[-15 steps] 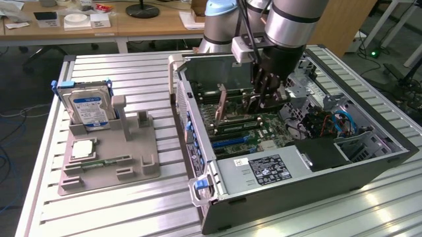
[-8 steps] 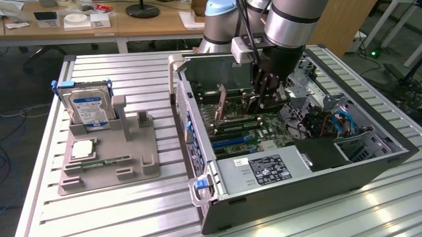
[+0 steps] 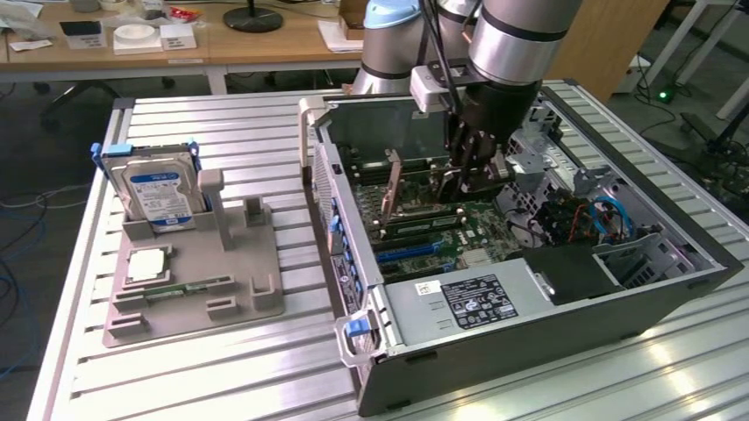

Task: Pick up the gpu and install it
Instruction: 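Insert the gpu into the slot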

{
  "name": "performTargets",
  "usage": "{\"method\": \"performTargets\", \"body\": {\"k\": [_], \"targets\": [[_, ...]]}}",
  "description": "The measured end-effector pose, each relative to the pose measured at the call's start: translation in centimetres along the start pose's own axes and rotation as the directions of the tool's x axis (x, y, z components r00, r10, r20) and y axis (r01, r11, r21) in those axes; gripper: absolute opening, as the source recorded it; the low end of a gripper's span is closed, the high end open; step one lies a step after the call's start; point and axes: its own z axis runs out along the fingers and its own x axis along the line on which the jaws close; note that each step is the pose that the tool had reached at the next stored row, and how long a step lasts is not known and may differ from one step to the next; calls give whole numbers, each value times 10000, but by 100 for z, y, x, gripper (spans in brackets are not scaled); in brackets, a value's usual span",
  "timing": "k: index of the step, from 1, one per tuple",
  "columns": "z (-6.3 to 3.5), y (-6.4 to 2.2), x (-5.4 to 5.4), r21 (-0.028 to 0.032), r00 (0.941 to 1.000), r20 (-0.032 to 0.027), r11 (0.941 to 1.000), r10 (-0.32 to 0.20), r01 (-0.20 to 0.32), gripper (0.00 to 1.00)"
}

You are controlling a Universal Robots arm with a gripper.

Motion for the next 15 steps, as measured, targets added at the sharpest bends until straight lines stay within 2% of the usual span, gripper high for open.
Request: {"method": "performTargets", "body": {"k": [6,10,15], "targets": [[0,5,0,-1,10000,-6,10000,2,-2,28],[20,80,2,1,10000,-1,10000,11,-11,28],[60,90,15,1,10000,-8,10000,65,-65,28]]}}
